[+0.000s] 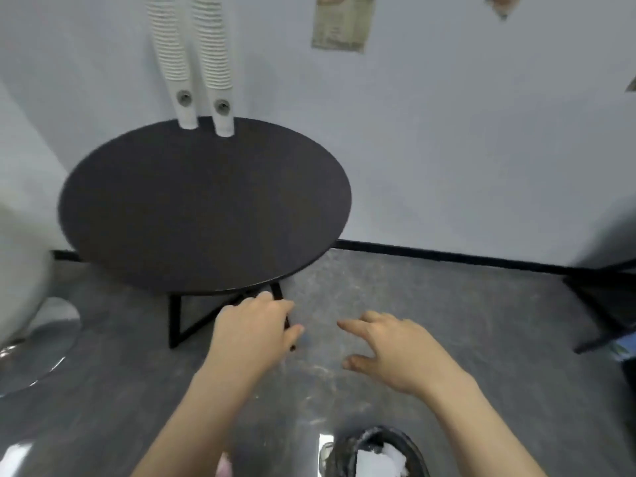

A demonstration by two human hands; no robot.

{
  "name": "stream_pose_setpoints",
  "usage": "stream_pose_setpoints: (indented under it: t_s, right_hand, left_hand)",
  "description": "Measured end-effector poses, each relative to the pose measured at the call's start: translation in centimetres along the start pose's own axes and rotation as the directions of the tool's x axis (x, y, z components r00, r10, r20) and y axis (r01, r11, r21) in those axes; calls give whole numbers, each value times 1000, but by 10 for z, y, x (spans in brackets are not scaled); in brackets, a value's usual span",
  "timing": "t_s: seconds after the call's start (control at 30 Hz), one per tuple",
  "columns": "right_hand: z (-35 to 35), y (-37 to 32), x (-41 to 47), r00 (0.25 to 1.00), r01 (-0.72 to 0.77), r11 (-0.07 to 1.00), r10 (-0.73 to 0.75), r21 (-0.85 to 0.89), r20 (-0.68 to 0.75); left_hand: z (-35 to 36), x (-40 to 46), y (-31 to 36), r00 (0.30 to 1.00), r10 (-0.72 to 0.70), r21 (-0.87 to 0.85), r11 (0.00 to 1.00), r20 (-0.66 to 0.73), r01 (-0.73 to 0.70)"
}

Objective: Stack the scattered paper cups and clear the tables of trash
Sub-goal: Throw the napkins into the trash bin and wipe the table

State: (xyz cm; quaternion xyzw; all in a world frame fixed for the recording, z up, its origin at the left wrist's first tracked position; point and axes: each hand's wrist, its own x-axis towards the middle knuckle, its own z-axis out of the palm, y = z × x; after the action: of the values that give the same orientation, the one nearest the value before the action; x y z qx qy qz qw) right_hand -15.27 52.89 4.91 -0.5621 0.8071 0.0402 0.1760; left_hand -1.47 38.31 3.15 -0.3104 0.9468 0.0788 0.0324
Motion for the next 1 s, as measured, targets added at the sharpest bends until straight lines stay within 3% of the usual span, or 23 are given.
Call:
stream_pose_setpoints:
  t_s: [0.17, 0.43, 0.63, 1.0]
  right_hand:
    - [-50, -124, 39, 957, 288, 951, -290, -115, -9]
    - [-76, -354, 72, 772, 634, 744, -627, -213, 107]
    - [-64, -532, 89, 646, 763, 626, -744, -161, 168]
    - [-40, -762, 141, 568, 823, 544, -778, -166, 267]
  left_hand:
    - [-52, -96, -110, 929, -355, -25, 935, -102, 355]
    - [-93, -259, -263, 665, -725, -133, 687, -179, 714]
    - [-105, -378, -375, 473, -867, -157, 495, -159, 854]
    - [-113, -500, -548, 278, -952, -178, 297, -128, 938]
